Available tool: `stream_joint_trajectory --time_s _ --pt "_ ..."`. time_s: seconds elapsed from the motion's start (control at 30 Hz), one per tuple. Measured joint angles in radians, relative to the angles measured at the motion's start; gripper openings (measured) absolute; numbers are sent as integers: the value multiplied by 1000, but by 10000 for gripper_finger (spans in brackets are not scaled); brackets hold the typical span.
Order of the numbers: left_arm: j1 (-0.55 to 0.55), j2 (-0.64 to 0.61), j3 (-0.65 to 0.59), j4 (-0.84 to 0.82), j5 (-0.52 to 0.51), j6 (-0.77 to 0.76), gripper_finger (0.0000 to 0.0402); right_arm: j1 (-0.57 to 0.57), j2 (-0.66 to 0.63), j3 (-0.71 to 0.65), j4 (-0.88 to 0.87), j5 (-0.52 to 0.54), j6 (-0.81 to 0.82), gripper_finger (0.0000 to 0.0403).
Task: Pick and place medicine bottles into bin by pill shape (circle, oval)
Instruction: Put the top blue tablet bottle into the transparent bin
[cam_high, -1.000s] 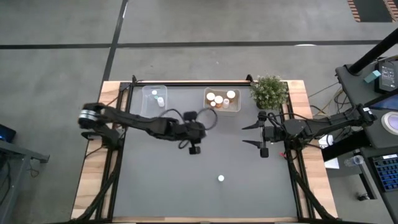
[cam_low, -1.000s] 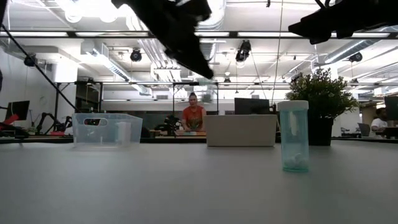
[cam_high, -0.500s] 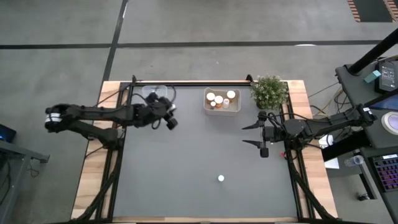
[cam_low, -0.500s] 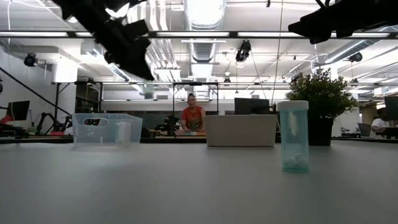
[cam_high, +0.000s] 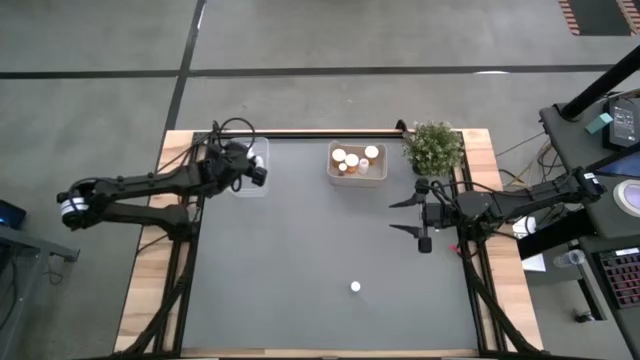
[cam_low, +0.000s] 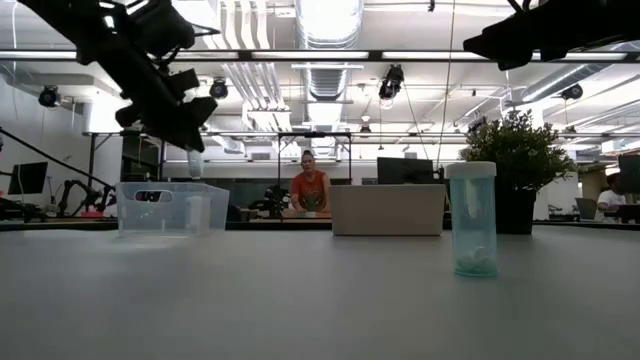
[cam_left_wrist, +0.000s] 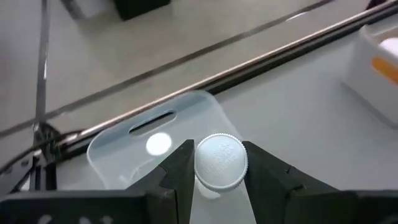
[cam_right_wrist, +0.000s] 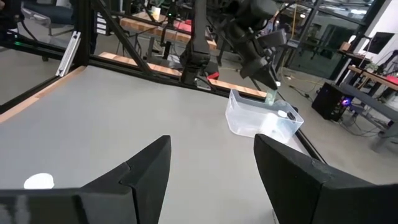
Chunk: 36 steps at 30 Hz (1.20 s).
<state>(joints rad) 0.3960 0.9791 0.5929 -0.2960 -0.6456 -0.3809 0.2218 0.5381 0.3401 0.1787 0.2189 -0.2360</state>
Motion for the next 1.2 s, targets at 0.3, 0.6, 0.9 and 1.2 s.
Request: stream_joint_trajectory --time_s 0.3,0.6,0.9,1.2 --pt "44 25 -38 -2 0 -7 101 0 0 0 -10 19 0 224" --pt "67 42 -38 -11 -11 -7 101 0 0 0 -10 19 0 224" --pt "68 42 -40 -74 -15 -34 101 0 0 0 -11 19 0 224" --pt "68 42 -42 -81 -15 -35 101 0 0 0 -11 19 0 224"
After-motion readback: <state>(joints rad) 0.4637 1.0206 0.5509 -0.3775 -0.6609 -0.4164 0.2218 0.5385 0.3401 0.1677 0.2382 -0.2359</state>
